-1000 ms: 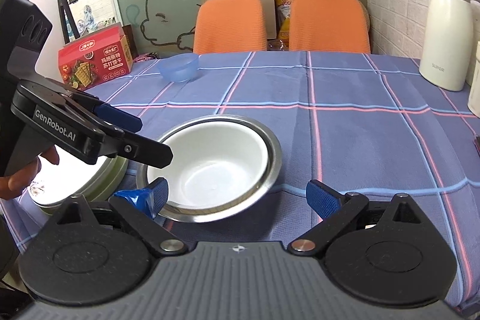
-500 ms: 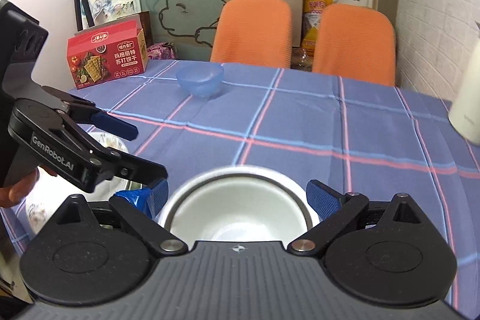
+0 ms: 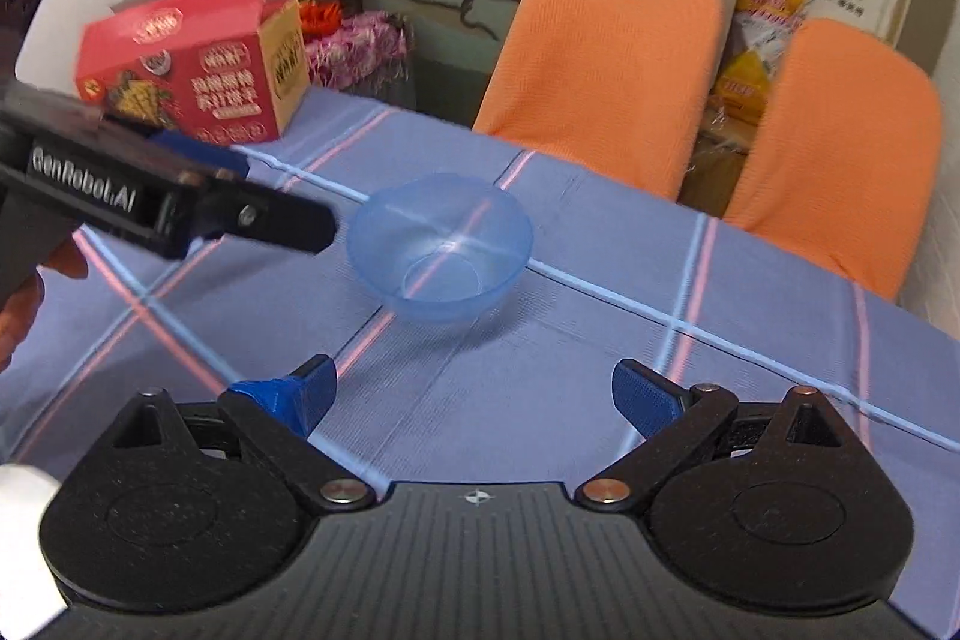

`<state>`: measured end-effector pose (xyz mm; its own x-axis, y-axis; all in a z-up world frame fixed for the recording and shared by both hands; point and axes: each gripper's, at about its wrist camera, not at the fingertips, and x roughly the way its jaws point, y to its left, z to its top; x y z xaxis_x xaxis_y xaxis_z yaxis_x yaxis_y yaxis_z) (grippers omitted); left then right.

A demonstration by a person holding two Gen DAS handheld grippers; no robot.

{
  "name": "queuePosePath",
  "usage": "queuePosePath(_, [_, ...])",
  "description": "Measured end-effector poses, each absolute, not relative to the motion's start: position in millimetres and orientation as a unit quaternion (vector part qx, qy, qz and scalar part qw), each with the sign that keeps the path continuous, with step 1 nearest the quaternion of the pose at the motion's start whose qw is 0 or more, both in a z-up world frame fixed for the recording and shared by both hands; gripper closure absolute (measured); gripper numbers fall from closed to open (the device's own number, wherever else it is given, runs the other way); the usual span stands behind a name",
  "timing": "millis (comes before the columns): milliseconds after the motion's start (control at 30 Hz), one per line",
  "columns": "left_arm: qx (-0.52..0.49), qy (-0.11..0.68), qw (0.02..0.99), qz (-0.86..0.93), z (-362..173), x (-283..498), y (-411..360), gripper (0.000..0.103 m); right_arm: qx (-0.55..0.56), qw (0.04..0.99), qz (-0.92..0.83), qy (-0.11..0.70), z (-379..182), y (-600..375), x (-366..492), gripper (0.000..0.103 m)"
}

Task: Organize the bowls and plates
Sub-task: 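Open the left gripper and move it to the translucent blue bowl, then grasp the blue bowl rim with the left gripper and lift it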

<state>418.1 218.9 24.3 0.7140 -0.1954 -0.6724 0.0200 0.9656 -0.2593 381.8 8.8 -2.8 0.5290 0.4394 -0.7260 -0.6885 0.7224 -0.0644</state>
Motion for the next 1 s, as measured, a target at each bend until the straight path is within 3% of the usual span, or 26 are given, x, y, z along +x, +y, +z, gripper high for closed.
queuePosePath(333, [-0.101, 0.422, 0.9, -0.043, -32.1, 481.1, 215.0, 0.005, -0.169, 0.847, 0.328, 0.382, -42.3, 24.8, 422.0, 0.016])
queuePosePath(667, [-0.08, 0.405, 0.91, -0.042, -36.3, 476.2, 218.3, 0.005, -0.147, 0.868, 0.327, 0.344, -46.8, 23.4, 416.8, 0.012])
queuePosePath(1000, [-0.064, 0.4, 0.914, -0.033, -38.8, 476.9, 210.8, 0.005, -0.153, 0.862, 0.359, 0.323, -49.1, 38.4, 426.2, 0.016])
